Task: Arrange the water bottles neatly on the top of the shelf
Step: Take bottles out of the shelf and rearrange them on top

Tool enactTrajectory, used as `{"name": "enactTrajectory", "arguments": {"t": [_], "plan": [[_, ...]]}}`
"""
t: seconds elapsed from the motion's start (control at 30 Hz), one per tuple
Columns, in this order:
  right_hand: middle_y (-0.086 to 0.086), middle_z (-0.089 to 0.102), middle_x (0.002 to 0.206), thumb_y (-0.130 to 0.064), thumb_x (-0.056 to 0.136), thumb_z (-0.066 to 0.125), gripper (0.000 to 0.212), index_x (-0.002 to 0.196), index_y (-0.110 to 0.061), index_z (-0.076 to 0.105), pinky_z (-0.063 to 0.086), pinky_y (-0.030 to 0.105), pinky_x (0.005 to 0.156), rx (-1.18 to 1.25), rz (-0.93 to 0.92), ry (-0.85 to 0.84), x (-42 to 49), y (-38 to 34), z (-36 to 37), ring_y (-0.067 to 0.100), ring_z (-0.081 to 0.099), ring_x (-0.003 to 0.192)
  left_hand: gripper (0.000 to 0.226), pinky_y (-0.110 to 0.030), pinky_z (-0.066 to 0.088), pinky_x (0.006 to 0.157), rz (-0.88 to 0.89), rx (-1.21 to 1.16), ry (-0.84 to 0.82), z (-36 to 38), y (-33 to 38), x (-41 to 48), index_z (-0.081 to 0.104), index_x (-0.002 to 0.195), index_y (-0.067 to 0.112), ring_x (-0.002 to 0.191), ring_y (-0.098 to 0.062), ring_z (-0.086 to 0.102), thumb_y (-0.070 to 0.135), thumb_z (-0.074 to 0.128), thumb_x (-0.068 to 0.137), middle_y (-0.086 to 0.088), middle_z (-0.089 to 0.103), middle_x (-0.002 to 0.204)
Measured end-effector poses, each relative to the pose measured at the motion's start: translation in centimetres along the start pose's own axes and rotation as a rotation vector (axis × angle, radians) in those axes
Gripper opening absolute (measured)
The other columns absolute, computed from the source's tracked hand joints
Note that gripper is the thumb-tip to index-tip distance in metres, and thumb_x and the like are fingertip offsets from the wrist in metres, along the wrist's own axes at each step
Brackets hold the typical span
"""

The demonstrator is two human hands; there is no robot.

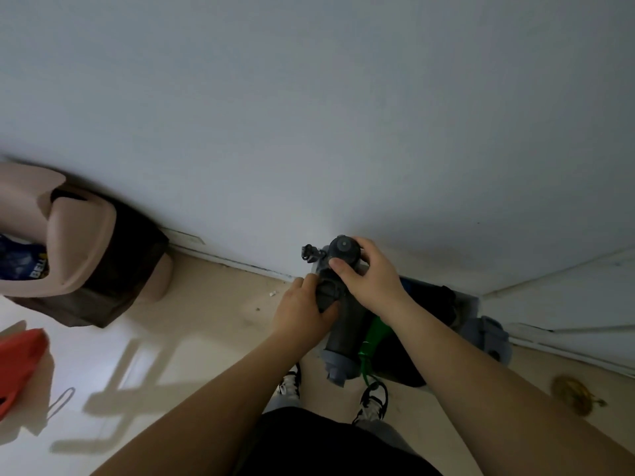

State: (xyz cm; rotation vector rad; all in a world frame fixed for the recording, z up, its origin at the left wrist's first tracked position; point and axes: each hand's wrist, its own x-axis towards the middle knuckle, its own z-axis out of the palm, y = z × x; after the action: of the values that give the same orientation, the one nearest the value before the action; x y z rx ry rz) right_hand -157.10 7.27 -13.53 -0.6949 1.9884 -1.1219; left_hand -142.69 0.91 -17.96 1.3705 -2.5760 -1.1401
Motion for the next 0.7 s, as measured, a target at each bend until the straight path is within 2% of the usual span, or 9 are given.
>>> {"name": "enactTrajectory", "arguments": {"t": [0.1,0.23,0.37,0.43,0.5,0.53,0.63,0.7], "plan": [[-0.012,0.067,0.116,-0.038,0.093,0.072,0.044,0.134,-0.026,0.058,0.044,0.002,0.076,-0.02,-0.026,0.05,-0.5,0.2,0.8,0.007,0.062,0.104,0.04,-0.031,0.04,0.07,0.004,0.005,0.004,0.3,-0.1,-0.2,0.05,0.111,0.023,0.091,-0.023,0.055,0.049,0.065,0.085,0.0,0.051,0.099],[-0.008,0.071,0.117,-0.04,0.095,0.07,0.038,0.129,-0.029,0.058,0.057,0.027,0.091,-0.025,-0.029,0.075,-0.8,0.1,1.4,0.012,0.068,0.107,0.04,-0.031,0.039,0.071,0.01,-0.012,0.013,0.2,-0.2,-0.3,0.049,0.109,0.022,0.092,-0.022,0.054,0.049,0.066,0.085,0.002,0.049,0.098],[-0.009,0.067,0.128,-0.04,0.092,0.074,0.046,0.136,-0.032,0.059,0.056,0.036,0.102,0.07,0.069,0.03,-1.0,-0.3,0.4,0.013,0.066,0.118,0.042,-0.032,0.043,0.07,0.005,0.007,-0.012,0.0,-0.1,-0.3,0.05,0.112,0.025,0.095,-0.021,0.057,0.052,0.065,0.084,0.002,0.051,0.1],[-0.009,0.061,0.132,-0.037,0.092,0.075,0.055,0.143,-0.027,0.059,0.052,0.034,0.105,0.089,0.129,0.007,-1.6,-0.7,-1.3,0.013,0.061,0.123,0.049,-0.033,0.047,0.073,-0.006,0.033,-0.062,-0.7,0.1,-0.3,0.051,0.118,0.025,0.097,-0.021,0.058,0.057,0.065,0.084,0.001,0.053,0.104],[-0.002,0.067,0.127,-0.033,0.093,0.075,0.048,0.137,-0.017,0.066,0.049,0.028,0.1,-0.018,0.115,0.032,-2.8,-0.8,-3.5,0.014,0.064,0.118,0.053,-0.036,0.05,0.078,0.009,0.114,-0.056,-1.5,0.4,-0.5,0.053,0.123,0.023,0.102,-0.022,0.058,0.057,0.066,0.084,-0.001,0.054,0.11],[0.0,0.072,0.123,-0.03,0.093,0.075,0.041,0.13,-0.014,0.071,0.051,0.027,0.098,-0.074,0.092,0.074,-3.5,-0.6,-4.5,0.014,0.067,0.113,0.052,-0.036,0.051,0.08,0.037,0.156,-0.002,-1.8,0.6,-0.8,0.052,0.125,0.022,0.105,-0.023,0.057,0.053,0.066,0.086,-0.002,0.053,0.113],[-0.001,0.076,0.109,-0.027,0.095,0.073,0.026,0.117,-0.014,0.077,0.056,0.025,0.094,-0.109,0.053,0.219,-6.3,0.5,-6.5,0.011,0.07,0.102,0.036,-0.031,0.051,0.078,0.291,0.082,0.231,-2.2,2.1,-2.3,0.057,0.122,0.019,0.1,-0.021,0.056,0.034,0.066,0.091,-0.001,0.054,0.112],[-0.003,0.075,0.105,-0.026,0.096,0.072,0.023,0.115,-0.014,0.076,0.052,0.01,0.085,-0.144,0.062,0.329,-8.2,2.0,-6.9,0.009,0.069,0.1,0.024,-0.019,0.047,0.07,0.403,-0.028,0.155,-1.7,3.6,-3.6,0.062,0.116,0.02,0.087,-0.013,0.056,0.03,0.064,0.094,0.005,0.055,0.106]]}}
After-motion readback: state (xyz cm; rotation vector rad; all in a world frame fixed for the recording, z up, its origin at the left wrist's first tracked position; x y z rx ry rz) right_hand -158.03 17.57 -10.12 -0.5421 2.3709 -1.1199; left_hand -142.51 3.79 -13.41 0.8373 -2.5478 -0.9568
